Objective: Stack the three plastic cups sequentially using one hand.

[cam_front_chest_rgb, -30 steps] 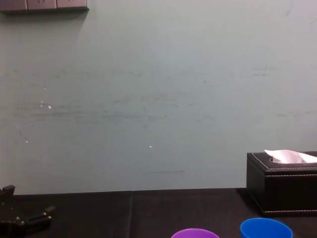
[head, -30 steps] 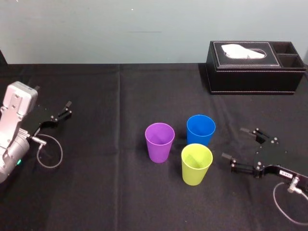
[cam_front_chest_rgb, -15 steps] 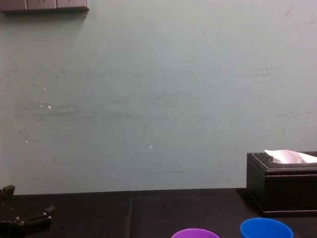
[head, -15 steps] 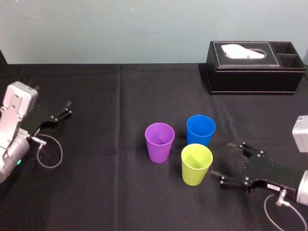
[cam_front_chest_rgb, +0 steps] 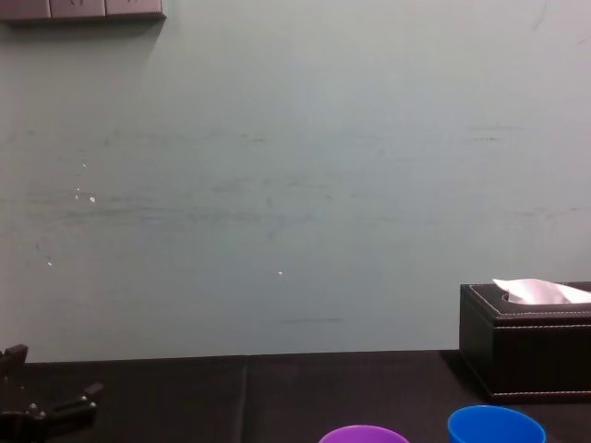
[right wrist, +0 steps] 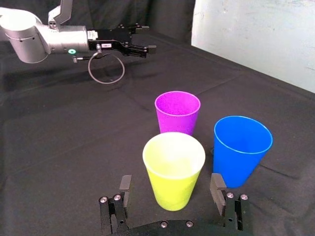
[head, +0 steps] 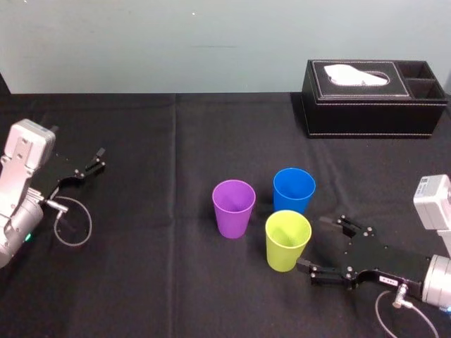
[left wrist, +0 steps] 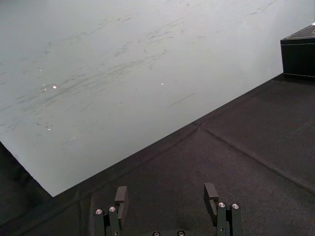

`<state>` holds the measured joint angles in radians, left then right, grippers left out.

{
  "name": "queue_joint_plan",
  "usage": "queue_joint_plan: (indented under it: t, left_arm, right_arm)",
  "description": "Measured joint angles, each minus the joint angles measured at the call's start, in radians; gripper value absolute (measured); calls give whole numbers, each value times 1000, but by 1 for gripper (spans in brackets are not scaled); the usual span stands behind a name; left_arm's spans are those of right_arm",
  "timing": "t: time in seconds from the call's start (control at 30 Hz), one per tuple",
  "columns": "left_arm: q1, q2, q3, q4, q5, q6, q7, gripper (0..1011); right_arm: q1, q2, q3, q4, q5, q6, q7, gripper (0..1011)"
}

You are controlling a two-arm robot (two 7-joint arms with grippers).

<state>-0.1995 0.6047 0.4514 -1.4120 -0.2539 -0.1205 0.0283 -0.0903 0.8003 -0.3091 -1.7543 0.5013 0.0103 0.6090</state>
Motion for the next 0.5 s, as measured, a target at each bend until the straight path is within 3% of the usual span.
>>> queue_joint_plan:
  t: [0.5]
  left_arm:
    - [0, 0, 0, 0, 0, 0, 0, 1011]
  right_arm:
    - [26, -25, -27, 27, -6, -3, 4, 1003]
